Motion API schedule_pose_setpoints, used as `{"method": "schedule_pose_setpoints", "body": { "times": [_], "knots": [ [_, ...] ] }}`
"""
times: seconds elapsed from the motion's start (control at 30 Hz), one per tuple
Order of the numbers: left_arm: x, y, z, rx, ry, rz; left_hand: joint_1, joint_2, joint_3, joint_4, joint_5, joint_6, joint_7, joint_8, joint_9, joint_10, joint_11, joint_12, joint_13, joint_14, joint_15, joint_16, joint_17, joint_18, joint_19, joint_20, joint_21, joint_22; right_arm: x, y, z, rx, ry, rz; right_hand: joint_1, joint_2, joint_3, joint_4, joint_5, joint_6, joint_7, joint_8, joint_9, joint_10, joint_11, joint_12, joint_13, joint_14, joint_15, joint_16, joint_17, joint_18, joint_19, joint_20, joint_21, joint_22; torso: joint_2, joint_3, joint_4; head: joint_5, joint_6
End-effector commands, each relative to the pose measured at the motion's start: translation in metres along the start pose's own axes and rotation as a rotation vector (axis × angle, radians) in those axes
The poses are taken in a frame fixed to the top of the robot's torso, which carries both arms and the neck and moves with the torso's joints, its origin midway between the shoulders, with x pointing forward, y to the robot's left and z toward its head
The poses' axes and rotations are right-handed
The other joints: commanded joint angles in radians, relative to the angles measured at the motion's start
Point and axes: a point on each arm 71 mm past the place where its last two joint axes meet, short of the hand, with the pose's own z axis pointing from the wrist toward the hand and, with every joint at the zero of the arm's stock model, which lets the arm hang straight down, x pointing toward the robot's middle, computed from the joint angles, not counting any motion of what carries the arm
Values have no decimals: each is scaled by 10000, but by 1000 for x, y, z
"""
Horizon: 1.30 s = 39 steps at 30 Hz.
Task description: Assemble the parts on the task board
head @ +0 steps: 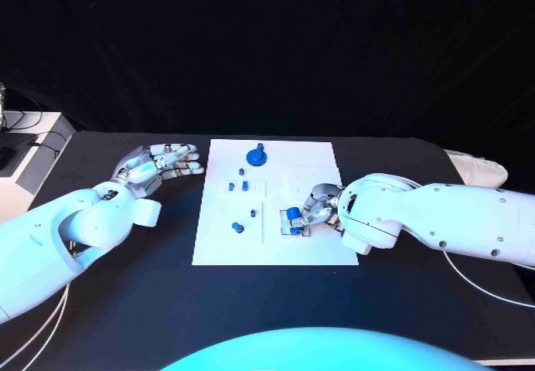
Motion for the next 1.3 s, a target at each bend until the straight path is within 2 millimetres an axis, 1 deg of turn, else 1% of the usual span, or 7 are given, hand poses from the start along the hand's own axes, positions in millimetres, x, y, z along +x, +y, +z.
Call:
{"method": "schedule_pose_setpoints", "body": {
  "times": [0.03,0.17,0.53,0.63,0.7,0.93,1.3],
  "knots": [
    [2,-1,0,48,151,-104,27,25,-57,20,6,32,-4,37,-15,13,-4,-34,16,89,5,-70,13,123,99,-3,-39,-11,3,0,1,83,332,-147,-138,7,30,42,-96,259,-158,-60,-15,798,-67,-53,2341,909,-44,35,1913,-135,799,-29,-33,2257,-1,-4,7,17,-19],
    [2,-1,0,48,150,-104,27,25,-57,20,6,32,-4,37,-15,13,-4,-34,16,89,5,-70,13,123,99,-3,-39,-11,5,2,3,72,358,-205,-188,1,21,41,-166,268,-160,-70,-16,790,-68,-67,2332,906,-46,31,1901,-132,795,-30,-49,2254,0,1,-2,25,-34],
    [3,0,1,46,158,-120,32,46,-60,37,12,30,-1,34,-21,8,-1,-38,17,91,8,-93,31,123,107,-2,-61,-28,5,5,7,21,57,-290,-355,-26,-26,45,-426,289,-165,-100,-13,782,-70,-86,2323,905,-49,26,1894,-133,796,-30,-47,2259,0,-2,9,50,-32],
    [3,0,1,44,162,-123,32,46,-60,37,12,30,-1,34,-21,8,-1,-38,17,91,8,-93,31,123,107,-2,-61,-28,4,5,9,29,3,-304,-409,-43,-51,39,-524,291,-165,-109,-10,777,-71,-96,2317,902,-49,21,1881,-131,793,-30,-61,2257,3,-4,17,54,-31],
    [2,0,1,44,160,-123,32,46,-60,37,12,30,-1,34,-21,8,-1,-38,17,91,8,-93,31,123,107,-2,-61,-28,4,6,10,36,-27,-305,-446,-59,-75,35,-670,295,-168,-118,-3,767,-73,-115,2305,900,-49,17,1871,-128,789,-31,-77,2254,7,-1,18,64,-31],
    [2,0,0,41,164,-126,32,46,-60,37,12,30,-1,34,-21,8,-1,-38,17,91,8,-93,31,123,107,-2,-61,-28,3,7,12,-25,-222,-286,-457,-75,-89,34,-733,292,-167,-123,0,755,-72,-137,2290,899,-50,16,1868,-126,788,-31,-86,2253,7,0,17,103,-44],
    [2,0,1,39,161,-138,26,53,-70,54,12,29,3,32,-25,5,2,-38,17,93,10,-109,44,123,114,-1,-76,-39,2,9,12,-210,-605,-272,-507,-81,-117,45,-838,296,-167,-126,8,753,-71,-142,2289,899,-48,14,1865,-132,793,-30,-57,2263,3,-6,12,96,-47]
  ]
}}
